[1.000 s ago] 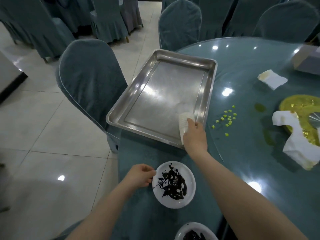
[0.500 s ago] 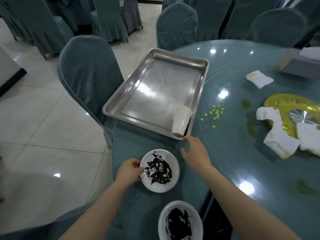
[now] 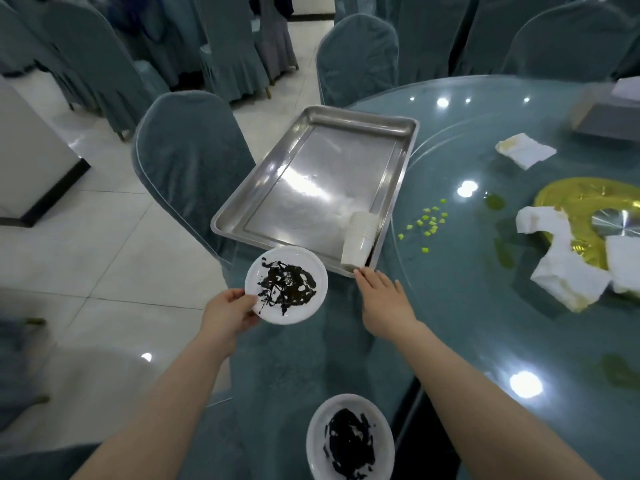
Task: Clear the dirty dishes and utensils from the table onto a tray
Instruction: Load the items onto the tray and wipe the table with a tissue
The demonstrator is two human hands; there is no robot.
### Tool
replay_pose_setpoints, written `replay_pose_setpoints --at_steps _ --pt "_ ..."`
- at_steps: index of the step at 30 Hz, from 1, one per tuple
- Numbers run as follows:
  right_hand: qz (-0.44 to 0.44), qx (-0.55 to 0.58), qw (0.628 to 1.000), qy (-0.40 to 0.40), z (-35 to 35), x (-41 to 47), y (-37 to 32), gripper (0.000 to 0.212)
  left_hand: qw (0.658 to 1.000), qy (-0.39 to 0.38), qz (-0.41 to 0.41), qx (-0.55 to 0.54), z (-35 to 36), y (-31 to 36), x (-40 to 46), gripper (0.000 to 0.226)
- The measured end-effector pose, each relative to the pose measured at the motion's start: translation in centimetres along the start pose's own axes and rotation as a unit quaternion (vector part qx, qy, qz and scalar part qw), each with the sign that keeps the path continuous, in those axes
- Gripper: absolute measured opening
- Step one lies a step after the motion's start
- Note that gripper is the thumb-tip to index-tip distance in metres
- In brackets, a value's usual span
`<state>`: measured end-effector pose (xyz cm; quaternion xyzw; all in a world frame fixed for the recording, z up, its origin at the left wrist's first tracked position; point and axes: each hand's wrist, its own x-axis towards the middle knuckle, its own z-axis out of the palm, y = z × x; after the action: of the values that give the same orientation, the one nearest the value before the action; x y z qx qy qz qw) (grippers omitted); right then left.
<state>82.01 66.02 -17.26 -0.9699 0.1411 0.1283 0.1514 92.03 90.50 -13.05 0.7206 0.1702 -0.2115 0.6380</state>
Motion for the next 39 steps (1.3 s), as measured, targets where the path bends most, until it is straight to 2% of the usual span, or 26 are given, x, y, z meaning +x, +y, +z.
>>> replay_pose_setpoints --at_steps 6,9,12,15,18,23,29,33,34,37,39 --pt "0.023 0.003 0.999 0.033 -1.4 1.6 -1.2 0.054 0.998 -0.002 -0.020 -0.066 0.6 1.0 3.0 0.005" --pt "0.042 0.001 0.999 0.034 -0.9 0.7 -1.0 0.051 0.998 -0.023 -0.023 -0.056 1.0 2.0 5.1 0.012" --pt "0.050 0.044 0.997 0.043 -0.3 -0.9 -0.9 0.041 0.998 -0.044 -0.026 -0.043 1.6 2.6 6.7 0.008" --pt "0.064 0.067 0.995 0.038 0.3 -3.0 -1.0 0.031 0.998 -0.063 -0.025 0.013 2.1 2.7 7.6 0.015" --pt "0.092 0.074 0.993 0.027 0.9 -5.1 -1.3 0.028 0.991 -0.090 -0.015 0.101 2.4 2.9 8.0 0.015" --pt "0.143 0.095 0.984 0.042 1.7 -7.1 -2.5 0.028 0.973 -0.142 -0.021 0.180 2.5 1.8 8.8 0.012" --pt "0.169 0.117 0.978 0.041 2.0 -8.0 -3.6 0.042 0.957 -0.209 -0.069 0.190 2.6 1.1 8.4 0.033" --pt "0.204 0.198 0.952 0.110 1.7 -10.2 -3.4 0.029 0.949 -0.238 -0.070 0.196 1.7 2.2 7.0 0.028" --pt "0.214 0.201 0.951 0.100 1.9 -11.1 -3.1 0.025 0.951 -0.237 -0.063 0.191 1.4 2.3 6.5 0.027" --pt "0.203 0.186 0.961 -0.036 2.3 -13.1 -2.5 0.023 0.963 -0.228 -0.045 0.137 0.5 2.2 4.7 0.027" --pt "0.182 0.187 0.961 -0.088 2.3 -13.5 -2.7 0.020 0.966 -0.231 -0.037 0.107 0.2 1.9 3.4 0.027"
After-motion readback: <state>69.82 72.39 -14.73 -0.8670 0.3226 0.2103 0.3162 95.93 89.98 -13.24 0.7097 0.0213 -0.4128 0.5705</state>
